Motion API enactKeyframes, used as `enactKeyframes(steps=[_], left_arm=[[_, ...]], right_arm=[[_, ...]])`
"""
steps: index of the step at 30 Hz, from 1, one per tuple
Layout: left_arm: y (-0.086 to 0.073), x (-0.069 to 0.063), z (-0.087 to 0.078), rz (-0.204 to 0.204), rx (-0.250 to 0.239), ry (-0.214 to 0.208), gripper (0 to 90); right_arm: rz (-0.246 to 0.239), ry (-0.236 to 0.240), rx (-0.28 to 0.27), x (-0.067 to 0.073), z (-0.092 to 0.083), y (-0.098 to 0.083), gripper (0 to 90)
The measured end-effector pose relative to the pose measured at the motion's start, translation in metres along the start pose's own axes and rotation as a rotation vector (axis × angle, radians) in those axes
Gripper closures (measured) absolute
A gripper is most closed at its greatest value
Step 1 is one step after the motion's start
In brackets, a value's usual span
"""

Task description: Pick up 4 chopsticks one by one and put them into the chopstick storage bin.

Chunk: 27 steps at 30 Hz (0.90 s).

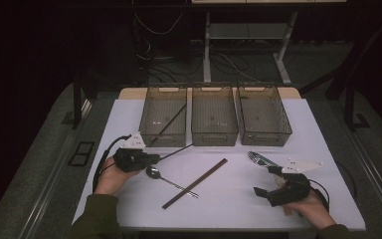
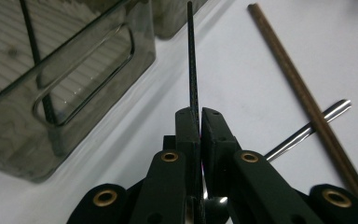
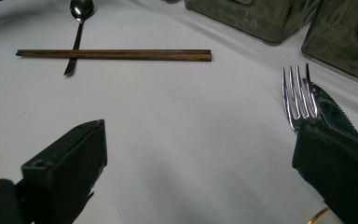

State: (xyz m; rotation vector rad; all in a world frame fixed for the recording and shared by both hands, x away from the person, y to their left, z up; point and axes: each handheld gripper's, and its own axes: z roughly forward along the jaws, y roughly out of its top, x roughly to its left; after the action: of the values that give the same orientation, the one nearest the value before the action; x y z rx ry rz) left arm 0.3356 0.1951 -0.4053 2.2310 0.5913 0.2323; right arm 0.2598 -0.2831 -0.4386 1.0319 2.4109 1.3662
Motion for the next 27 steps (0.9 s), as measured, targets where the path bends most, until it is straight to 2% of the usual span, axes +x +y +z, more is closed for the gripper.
enactKeyframes(steps=[5,17,27], left_arm=[[0.006,-0.005,-0.002,0.003,-0.017,-0.007,86.0],[0.017,-0.008,-0.008,-0.039,-0.083,-0.035,85.9],[0.024,-0.006,-0.009,-0.08,-0.091,0.008,86.0]], right_arm=[[0.0,0.002,0.002,0.0,0.0,0.0,3.2],[0.001,0.002,0.003,0.0,0.001,0.0,3.2],[-0.006,0.001,0.003,-0.001,0.002,0.0,3.2]])
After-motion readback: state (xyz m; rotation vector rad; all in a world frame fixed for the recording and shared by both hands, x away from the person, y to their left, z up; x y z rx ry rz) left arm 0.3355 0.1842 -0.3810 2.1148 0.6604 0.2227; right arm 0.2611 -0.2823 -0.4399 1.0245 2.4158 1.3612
